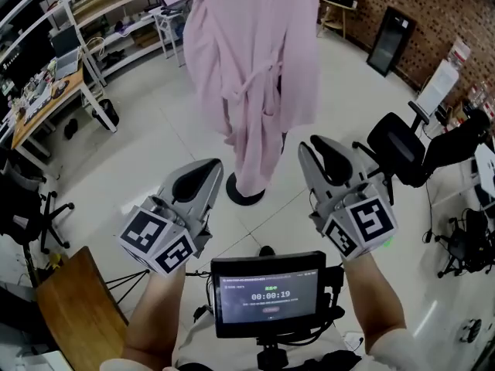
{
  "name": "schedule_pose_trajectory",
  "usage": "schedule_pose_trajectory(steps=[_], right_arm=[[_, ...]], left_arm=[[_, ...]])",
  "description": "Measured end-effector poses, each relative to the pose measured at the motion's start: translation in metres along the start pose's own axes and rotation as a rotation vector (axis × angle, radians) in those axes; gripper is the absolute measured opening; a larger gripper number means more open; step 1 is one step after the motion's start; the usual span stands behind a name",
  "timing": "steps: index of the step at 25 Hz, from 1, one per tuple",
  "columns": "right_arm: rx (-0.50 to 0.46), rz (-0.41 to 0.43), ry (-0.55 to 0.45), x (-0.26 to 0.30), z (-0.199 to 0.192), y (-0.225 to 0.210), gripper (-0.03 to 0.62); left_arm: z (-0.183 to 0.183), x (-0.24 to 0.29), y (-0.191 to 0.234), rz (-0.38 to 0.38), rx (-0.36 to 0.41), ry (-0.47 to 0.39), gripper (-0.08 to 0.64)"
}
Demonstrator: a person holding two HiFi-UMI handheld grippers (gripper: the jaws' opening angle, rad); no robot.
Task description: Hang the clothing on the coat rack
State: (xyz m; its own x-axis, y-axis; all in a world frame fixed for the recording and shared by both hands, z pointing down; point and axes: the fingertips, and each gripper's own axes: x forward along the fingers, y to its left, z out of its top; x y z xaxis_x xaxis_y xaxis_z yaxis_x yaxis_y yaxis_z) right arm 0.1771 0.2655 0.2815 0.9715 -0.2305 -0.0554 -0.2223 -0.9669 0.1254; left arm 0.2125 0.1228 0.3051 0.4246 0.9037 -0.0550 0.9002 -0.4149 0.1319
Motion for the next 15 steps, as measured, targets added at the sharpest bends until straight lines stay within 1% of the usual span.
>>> schedule_pose_trajectory(steps=[8,14,15], right_arm=[[0.020,0.006,0.038,-0.009,-0.017,0.021,0.075],[0.038,0.032,0.048,-0.020,-0.025,0.032,0.069],[0.040,0.030,0.053,-0.021,-0.027,0.033,0.056]], left_arm=[[-0.010,-0.015,-0.006,-0.017,-0.039,0.003,0.002],[-0.015,-0.020,-0.012,-0.024,-0.052,0.013,0.002],[-0.017,-0.021,-0.013,-0.026,-0.055,0.016,0.002]])
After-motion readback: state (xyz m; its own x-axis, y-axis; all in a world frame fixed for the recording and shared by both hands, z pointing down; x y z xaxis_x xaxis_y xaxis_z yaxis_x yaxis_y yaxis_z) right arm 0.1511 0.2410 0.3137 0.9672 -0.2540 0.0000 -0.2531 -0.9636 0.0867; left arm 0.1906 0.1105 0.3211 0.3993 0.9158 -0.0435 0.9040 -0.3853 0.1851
